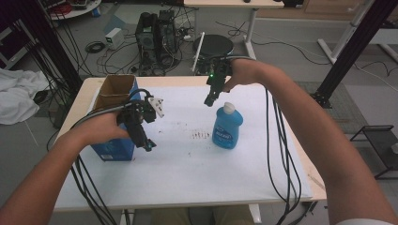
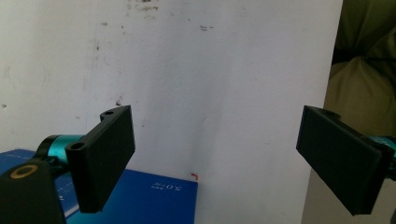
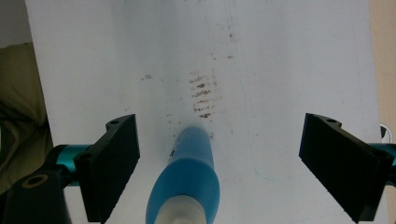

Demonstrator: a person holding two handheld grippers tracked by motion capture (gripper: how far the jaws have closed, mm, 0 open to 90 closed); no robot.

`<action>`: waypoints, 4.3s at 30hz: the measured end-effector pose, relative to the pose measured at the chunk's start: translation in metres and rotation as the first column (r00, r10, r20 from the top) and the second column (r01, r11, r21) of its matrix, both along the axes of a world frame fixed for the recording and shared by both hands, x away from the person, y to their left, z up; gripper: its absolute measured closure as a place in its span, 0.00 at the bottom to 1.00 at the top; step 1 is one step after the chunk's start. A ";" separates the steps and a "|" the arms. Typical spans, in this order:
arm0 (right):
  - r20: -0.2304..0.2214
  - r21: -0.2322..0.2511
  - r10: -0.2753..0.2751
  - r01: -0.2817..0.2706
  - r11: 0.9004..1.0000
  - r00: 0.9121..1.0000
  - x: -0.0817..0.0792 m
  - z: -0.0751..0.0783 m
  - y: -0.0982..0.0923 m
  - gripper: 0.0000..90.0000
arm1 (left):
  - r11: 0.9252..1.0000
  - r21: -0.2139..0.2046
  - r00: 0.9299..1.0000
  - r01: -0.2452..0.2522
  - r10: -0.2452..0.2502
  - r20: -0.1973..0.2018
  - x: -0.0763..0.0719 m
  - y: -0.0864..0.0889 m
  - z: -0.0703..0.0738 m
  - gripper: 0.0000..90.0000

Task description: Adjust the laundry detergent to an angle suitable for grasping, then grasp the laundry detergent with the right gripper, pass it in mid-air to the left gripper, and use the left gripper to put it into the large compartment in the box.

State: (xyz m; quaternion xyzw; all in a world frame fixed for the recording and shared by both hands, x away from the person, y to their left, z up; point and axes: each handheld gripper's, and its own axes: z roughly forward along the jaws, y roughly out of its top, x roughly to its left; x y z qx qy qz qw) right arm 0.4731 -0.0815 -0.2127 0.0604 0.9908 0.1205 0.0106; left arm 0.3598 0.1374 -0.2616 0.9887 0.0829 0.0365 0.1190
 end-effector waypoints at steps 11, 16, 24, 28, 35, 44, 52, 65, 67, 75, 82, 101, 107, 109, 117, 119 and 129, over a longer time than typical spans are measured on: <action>0.003 0.004 -0.001 0.001 1.000 1.000 -0.002 0.003 -0.003 0.13 | 1.000 -0.002 1.000 -0.003 0.003 -0.001 -0.002 -0.001 0.000 0.13; 0.004 0.010 -0.006 0.006 1.000 1.000 -0.002 0.005 -0.003 0.13 | 1.000 -0.011 1.000 -0.021 0.021 0.005 -0.002 0.000 0.001 0.13; 0.000 0.006 -0.004 0.004 1.000 1.000 -0.003 0.007 -0.008 0.13 | 1.000 0.011 1.000 -0.013 0.013 0.001 0.000 0.001 -0.001 0.13; 0.010 0.001 -0.007 0.007 1.000 1.000 -0.004 0.009 -0.011 0.13 | 1.000 0.006 1.000 -0.015 0.015 0.003 0.000 0.002 -0.002 0.13; 0.010 0.003 -0.023 0.023 1.000 1.000 -0.007 0.012 -0.016 0.13 | 1.000 -0.004 1.000 -0.019 0.019 0.001 0.000 0.003 -0.002 0.13; 0.021 -0.016 -0.057 0.058 0.998 0.998 -0.014 0.023 -0.039 0.13 | 1.000 -0.004 1.000 -0.017 0.017 0.005 0.000 0.001 -0.002 0.13; 0.028 -0.011 -0.083 0.084 0.996 0.996 -0.021 0.027 -0.063 0.13 | 1.000 -0.002 1.000 -0.014 0.014 0.001 0.000 -0.001 -0.002 0.13; 0.021 0.011 -0.164 0.164 0.986 0.986 -0.033 0.021 -0.118 0.13 | 1.000 -0.006 1.000 -0.022 0.022 0.006 -0.001 -0.004 -0.003 0.13; 0.021 0.009 -0.166 0.166 0.986 0.986 -0.034 0.018 -0.125 0.13 | 1.000 -0.006 1.000 -0.023 0.023 0.007 -0.001 -0.005 -0.003 0.13; 0.028 0.012 -0.188 0.188 0.982 0.982 -0.041 0.016 -0.137 0.13 | 0.997 -0.058 0.998 -0.059 0.059 0.004 -0.007 -0.005 -0.005 0.13; 0.045 0.016 -0.219 0.219 0.976 0.975 -0.047 0.010 -0.145 0.13 | 0.999 -0.032 0.999 -0.031 0.032 0.021 -0.009 -0.006 -0.002 0.13; 0.036 0.076 -0.322 0.319 0.945 0.946 -0.058 -0.014 -0.166 0.13 | 1.000 -0.011 1.000 -0.007 0.007 0.023 -0.003 -0.012 -0.005 0.13; -0.006 0.131 -0.342 0.340 0.931 0.940 -0.063 -0.025 -0.170 0.13 | 1.000 -0.004 1.000 -0.003 0.003 0.016 -0.003 -0.014 -0.007 0.13; -0.011 0.146 -0.343 0.340 0.929 0.939 -0.065 -0.029 -0.170 0.13 | 1.000 -0.006 1.000 -0.001 0.001 0.014 -0.002 -0.014 -0.007 0.13; -0.032 0.207 -0.362 0.360 0.910 0.932 -0.070 -0.047 -0.170 0.13 | 1.000 0.009 1.000 -0.001 0.000 0.021 -0.003 -0.014 -0.007 0.13; -0.041 0.221 -0.370 0.369 0.903 0.928 -0.071 -0.053 -0.171 0.13 | 1.000 0.003 1.000 -0.002 0.002 0.016 -0.003 -0.013 -0.009 0.13; -0.060 0.303 -0.361 0.361 0.882 0.931 -0.072 -0.077 -0.175 0.13 | 1.000 -0.008 1.000 -0.011 0.011 0.008 -0.002 -0.012 -0.013 0.13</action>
